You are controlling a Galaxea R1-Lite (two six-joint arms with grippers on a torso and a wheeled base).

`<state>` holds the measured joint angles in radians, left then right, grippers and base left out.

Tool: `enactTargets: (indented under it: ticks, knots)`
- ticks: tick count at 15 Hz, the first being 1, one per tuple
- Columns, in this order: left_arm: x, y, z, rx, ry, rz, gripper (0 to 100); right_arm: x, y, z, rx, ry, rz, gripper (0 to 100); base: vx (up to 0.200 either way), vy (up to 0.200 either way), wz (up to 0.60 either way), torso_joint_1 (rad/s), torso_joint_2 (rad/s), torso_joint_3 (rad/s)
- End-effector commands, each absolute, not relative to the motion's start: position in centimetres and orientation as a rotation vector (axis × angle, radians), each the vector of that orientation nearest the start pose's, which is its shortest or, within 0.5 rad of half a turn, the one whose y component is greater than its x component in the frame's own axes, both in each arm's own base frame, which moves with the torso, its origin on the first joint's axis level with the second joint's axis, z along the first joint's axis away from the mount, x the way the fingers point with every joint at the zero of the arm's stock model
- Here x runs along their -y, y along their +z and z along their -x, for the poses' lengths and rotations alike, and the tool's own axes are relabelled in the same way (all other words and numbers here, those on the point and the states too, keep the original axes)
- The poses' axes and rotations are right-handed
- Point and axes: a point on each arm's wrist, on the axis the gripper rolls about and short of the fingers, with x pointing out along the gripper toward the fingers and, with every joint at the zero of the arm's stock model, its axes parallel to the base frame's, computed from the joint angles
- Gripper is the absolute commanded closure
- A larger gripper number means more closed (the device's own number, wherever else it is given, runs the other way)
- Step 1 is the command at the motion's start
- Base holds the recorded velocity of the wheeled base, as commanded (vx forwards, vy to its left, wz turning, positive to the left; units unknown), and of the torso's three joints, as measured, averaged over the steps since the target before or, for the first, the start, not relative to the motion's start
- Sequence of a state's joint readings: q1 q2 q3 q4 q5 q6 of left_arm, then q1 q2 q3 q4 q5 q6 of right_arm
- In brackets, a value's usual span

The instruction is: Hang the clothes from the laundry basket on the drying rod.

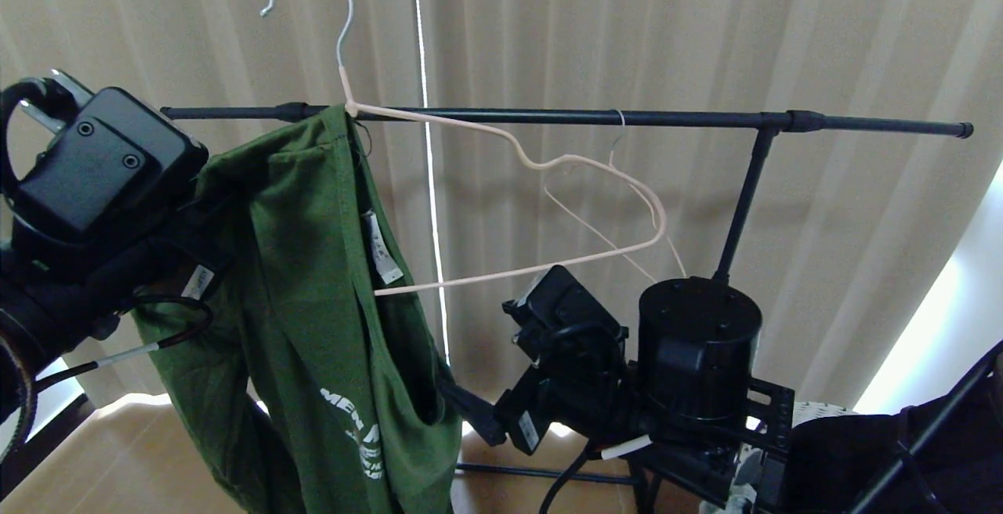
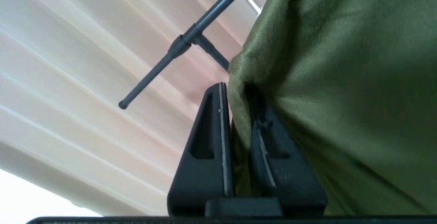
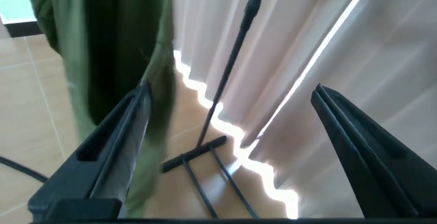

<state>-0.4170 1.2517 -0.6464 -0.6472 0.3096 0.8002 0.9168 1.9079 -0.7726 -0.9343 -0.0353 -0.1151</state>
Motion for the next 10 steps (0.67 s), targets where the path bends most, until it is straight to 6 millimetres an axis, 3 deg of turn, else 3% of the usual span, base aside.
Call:
enactTargets:
  ticks: [1,10]
  knots:
    - [7.24,25.0,-18.02,0.074,-0.088,-0.784,100,-27.65,13.4,-20.87,-0.134,0.899,0.204,0,0.0,0.0,0.0,0.0,0.0,0.0]
    - [7.33,24.48,-17.93,0.049,-0.078,-0.762,100,-28.22,13.19,-21.23,-0.145,0.898,0.179,0,0.0,0.0,0.0,0.0,0.0,0.0]
